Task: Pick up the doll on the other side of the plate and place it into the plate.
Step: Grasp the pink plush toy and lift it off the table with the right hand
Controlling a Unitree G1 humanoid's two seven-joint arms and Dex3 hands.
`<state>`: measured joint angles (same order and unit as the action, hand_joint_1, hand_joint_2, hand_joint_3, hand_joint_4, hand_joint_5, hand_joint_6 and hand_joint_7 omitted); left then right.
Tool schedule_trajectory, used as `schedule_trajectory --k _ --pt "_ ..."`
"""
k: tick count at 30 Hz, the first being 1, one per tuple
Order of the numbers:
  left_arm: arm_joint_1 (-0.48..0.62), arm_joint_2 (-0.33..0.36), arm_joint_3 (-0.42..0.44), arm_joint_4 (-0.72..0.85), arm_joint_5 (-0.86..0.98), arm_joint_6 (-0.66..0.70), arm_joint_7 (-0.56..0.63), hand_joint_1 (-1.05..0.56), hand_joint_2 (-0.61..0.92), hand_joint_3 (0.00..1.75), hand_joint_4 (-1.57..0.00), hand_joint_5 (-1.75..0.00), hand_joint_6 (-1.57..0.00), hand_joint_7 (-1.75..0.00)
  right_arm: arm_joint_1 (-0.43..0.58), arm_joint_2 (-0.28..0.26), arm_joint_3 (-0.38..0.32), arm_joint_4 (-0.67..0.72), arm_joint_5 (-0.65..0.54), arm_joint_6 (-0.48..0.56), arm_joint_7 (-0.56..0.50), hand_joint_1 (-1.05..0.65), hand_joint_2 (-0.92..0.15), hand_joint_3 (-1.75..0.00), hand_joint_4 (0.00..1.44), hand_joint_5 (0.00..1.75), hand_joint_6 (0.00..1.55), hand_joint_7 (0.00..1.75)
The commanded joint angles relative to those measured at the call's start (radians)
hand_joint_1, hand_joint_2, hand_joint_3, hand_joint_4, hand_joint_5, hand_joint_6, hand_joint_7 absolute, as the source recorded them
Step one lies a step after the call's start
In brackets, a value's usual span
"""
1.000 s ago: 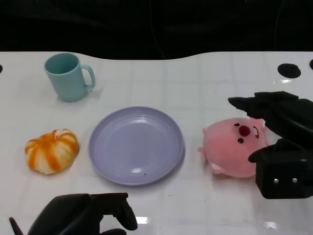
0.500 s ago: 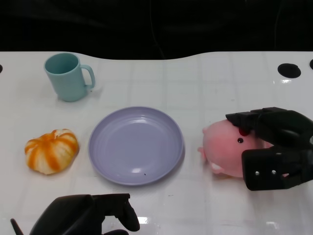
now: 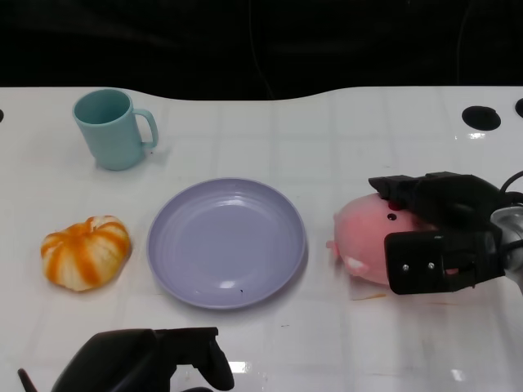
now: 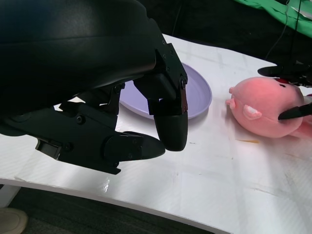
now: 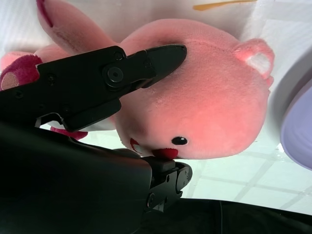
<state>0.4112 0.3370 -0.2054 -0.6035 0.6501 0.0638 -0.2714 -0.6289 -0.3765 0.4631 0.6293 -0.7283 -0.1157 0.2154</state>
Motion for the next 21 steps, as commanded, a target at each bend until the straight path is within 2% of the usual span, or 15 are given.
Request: schedule_trajectory --k 1,2,3,5,6,7,8,9,10,11,12,14,17,18,21 --pt "0.008 0.001 0.003 -0.018 0.009 0.005 0.002 -0.31 0.92 0.39 -0.63 -1.62 -0.71 -1.00 0.020 0.012 0.009 0.051 0.005 -0.007 -0.044 -0.61 -0.90 0.00 0.46 0.17 0.49 0.05" --pt "0.010 0.000 0.003 -0.020 0.009 0.008 0.001 -0.31 0.92 0.39 -0.62 -1.64 -0.69 -1.04 0.023 0.021 -0.004 0.066 0.022 -0.023 -0.077 -0.49 -0.90 0.00 0.68 0.22 0.67 0.08" --pt "0.010 0.000 0.004 -0.022 0.010 0.010 -0.001 -0.31 0.92 0.39 -0.61 -1.65 -0.68 -1.05 0.024 0.028 -0.011 0.078 0.033 -0.035 -0.101 -0.41 -0.90 0.00 0.78 0.29 0.77 0.08" --pt "0.012 -0.001 0.005 -0.025 0.010 0.015 -0.004 -0.31 0.92 0.39 -0.61 -1.66 -0.68 -1.07 0.026 0.039 -0.024 0.099 0.051 -0.056 -0.155 -0.35 -0.89 0.00 0.82 0.41 0.87 0.05" --pt "0.012 0.000 0.006 -0.025 0.009 0.015 -0.005 -0.31 0.92 0.40 -0.61 -1.66 -0.67 -1.08 0.028 0.044 -0.030 0.110 0.057 -0.068 -0.190 -0.24 -0.91 -0.05 0.81 0.73 1.00 0.12" --pt "0.012 0.001 0.007 -0.025 0.008 0.017 -0.005 -0.31 0.92 0.40 -0.61 -1.66 -0.67 -1.08 0.027 0.047 -0.033 0.121 0.062 -0.078 -0.217 -0.19 -0.91 -0.09 0.79 0.97 1.05 0.18" --pt "0.011 0.001 0.008 -0.023 0.008 0.018 -0.006 -0.32 0.92 0.40 -0.61 -1.66 -0.67 -1.09 0.024 0.048 -0.034 0.130 0.069 -0.090 -0.233 -0.17 -0.89 -0.17 0.79 1.13 1.08 0.28" --pt "0.011 0.002 0.008 -0.022 0.007 0.018 -0.006 -0.32 0.92 0.41 -0.60 -1.67 -0.66 -1.09 0.020 0.047 -0.033 0.138 0.073 -0.098 -0.240 -0.17 -0.75 -0.49 0.81 1.27 1.04 0.52" --pt "0.010 0.002 0.009 -0.018 0.003 0.016 -0.004 -0.32 0.92 0.41 -0.60 -1.67 -0.66 -1.10 0.017 0.044 -0.031 0.144 0.076 -0.111 -0.245 -0.16 -0.64 -0.70 0.82 1.32 1.01 0.65" --pt "0.009 0.003 0.010 -0.016 0.000 0.013 -0.003 -0.31 0.92 0.41 -0.61 -1.67 -0.66 -1.10 0.012 0.041 -0.027 0.148 0.077 -0.121 -0.248 -0.17 -0.57 -0.82 0.85 1.44 1.00 0.77" --pt "0.009 0.003 0.011 -0.015 -0.002 0.011 -0.002 -0.31 0.92 0.40 -0.61 -1.67 -0.66 -1.11 0.009 0.040 -0.024 0.153 0.078 -0.129 -0.250 -0.18 -0.53 -0.88 0.87 1.62 0.95 1.01" --pt "0.010 0.006 0.014 -0.019 -0.004 0.009 -0.002 -0.31 0.92 0.40 -0.62 -1.64 -0.66 -1.09 0.009 0.036 -0.024 0.144 0.079 -0.142 -0.258 -0.19 -0.53 -0.88 0.86 1.72 0.87 1.25" --pt "0.015 0.013 0.018 -0.023 -0.003 0.006 -0.004 -0.30 0.92 0.39 -0.63 -1.63 -0.67 -1.08 0.016 0.034 -0.018 0.130 0.062 -0.155 -0.298 -0.20 -0.55 -0.84 0.82 1.74 0.82 1.34" --pt "0.016 0.014 0.019 -0.023 -0.004 0.004 -0.003 -0.31 0.92 0.39 -0.63 -1.64 -0.67 -1.09 0.017 0.033 -0.015 0.129 0.059 -0.160 -0.309 -0.20 -0.55 -0.84 0.81 1.74 0.79 1.43" --pt "0.016 0.015 0.018 -0.029 0.000 0.002 -0.003 -0.31 0.92 0.39 -0.64 -1.62 -0.68 -1.06 0.026 0.033 -0.015 0.125 0.057 -0.178 -0.346 -0.20 -0.55 -0.84 0.80 1.75 0.76 1.53"
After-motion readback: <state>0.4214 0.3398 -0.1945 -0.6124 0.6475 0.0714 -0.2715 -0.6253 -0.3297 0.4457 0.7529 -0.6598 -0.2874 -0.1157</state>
